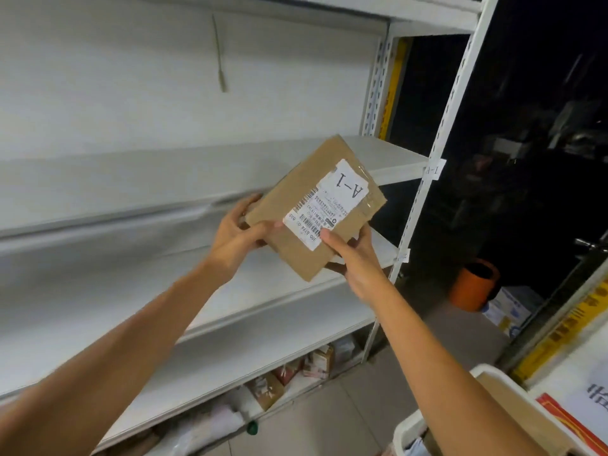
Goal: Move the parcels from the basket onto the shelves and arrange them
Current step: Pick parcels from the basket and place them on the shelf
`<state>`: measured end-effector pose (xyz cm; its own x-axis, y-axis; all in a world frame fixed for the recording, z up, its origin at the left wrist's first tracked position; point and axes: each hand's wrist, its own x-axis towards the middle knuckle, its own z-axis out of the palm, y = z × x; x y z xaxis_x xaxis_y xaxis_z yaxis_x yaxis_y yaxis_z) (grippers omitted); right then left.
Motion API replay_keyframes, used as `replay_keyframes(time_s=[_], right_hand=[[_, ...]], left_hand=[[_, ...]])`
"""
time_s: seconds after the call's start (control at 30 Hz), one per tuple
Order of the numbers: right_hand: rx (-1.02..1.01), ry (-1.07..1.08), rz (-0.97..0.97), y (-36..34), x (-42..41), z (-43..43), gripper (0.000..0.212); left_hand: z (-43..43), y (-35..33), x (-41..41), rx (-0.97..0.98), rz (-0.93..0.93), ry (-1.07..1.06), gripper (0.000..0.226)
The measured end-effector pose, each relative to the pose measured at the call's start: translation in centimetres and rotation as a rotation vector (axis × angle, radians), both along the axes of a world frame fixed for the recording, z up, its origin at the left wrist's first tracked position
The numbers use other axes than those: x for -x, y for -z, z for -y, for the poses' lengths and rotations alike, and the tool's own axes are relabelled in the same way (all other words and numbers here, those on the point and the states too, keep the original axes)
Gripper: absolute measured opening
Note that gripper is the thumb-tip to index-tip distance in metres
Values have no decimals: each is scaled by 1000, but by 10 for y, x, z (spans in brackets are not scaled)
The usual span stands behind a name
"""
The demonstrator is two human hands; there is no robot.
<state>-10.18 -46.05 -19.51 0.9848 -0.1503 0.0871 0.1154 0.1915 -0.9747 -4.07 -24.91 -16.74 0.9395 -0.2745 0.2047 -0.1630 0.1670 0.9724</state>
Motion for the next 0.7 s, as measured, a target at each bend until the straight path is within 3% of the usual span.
replay_keyframes(time_s=[0.1,0.2,0.27,0.33,0.47,0.6,0.7], right_hand=[[68,65,35,-21,-18,-33,89],[81,230,82,-35,-33,-61,116],[141,305,115,-43,-41,-75,122],[240,312,168,-51,-46,-90,116],[397,253,339,-63,-60,-132,84],[510,210,378,-79,-75,-160,110],[539,232,396,-84,-83,-184,104]], left_hand=[[-26,-36,-13,-74,152,-156,68],[-56,-64,-26,-115,265,-251,62],[-79,-80,-32,-111,307,-299,62],[-100,-96,-36,-101,331,-336,64],[-138,-116,-43,-130,368,-350,68],[-174,-123,-41,-202,405,-382,70],[-195,-129,-39,-260,421,-375,68]])
